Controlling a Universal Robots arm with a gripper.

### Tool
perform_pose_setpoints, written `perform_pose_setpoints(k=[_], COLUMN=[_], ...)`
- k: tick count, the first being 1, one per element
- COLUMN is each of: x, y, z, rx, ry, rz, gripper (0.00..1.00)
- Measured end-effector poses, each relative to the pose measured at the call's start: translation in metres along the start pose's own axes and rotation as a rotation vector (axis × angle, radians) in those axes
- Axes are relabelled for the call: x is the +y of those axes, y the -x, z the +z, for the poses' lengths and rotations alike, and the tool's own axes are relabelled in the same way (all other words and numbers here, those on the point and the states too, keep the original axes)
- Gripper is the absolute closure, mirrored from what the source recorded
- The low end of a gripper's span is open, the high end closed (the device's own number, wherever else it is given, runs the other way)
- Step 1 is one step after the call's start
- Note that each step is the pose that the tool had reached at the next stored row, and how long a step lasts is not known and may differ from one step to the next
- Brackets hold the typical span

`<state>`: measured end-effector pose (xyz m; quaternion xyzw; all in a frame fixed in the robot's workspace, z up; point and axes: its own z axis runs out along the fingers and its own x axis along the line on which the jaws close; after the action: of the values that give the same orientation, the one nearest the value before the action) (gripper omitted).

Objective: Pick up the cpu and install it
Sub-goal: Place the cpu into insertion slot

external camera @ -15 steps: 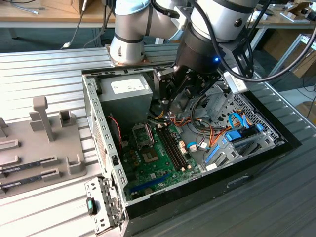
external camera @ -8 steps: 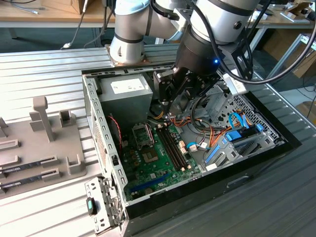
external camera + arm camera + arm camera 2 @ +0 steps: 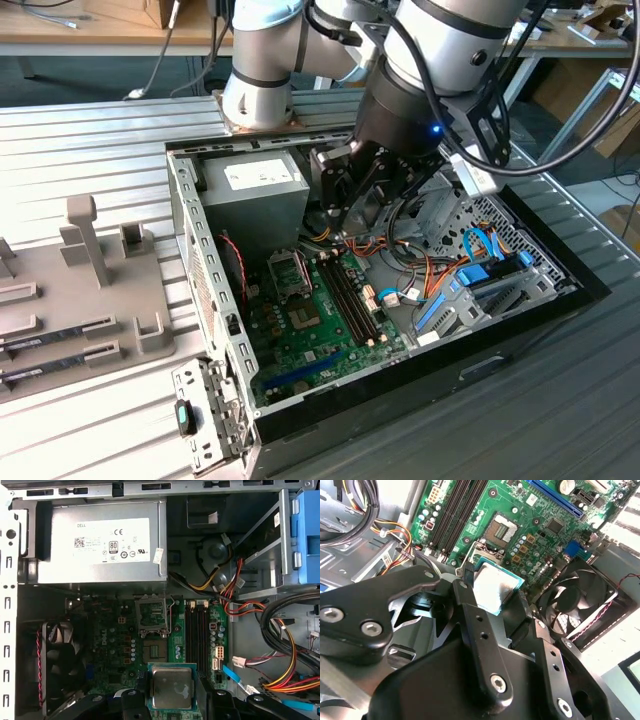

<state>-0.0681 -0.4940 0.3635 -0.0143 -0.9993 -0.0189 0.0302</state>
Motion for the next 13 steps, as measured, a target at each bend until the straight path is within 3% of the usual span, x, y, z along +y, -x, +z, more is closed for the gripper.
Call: perform_pose_setpoints(k=[13], x=[-0.0014], y=[0.0003], z=[0.0050], rx=[0.0000], ry=[0.0001], rz=[0.000], gripper=[0.53])
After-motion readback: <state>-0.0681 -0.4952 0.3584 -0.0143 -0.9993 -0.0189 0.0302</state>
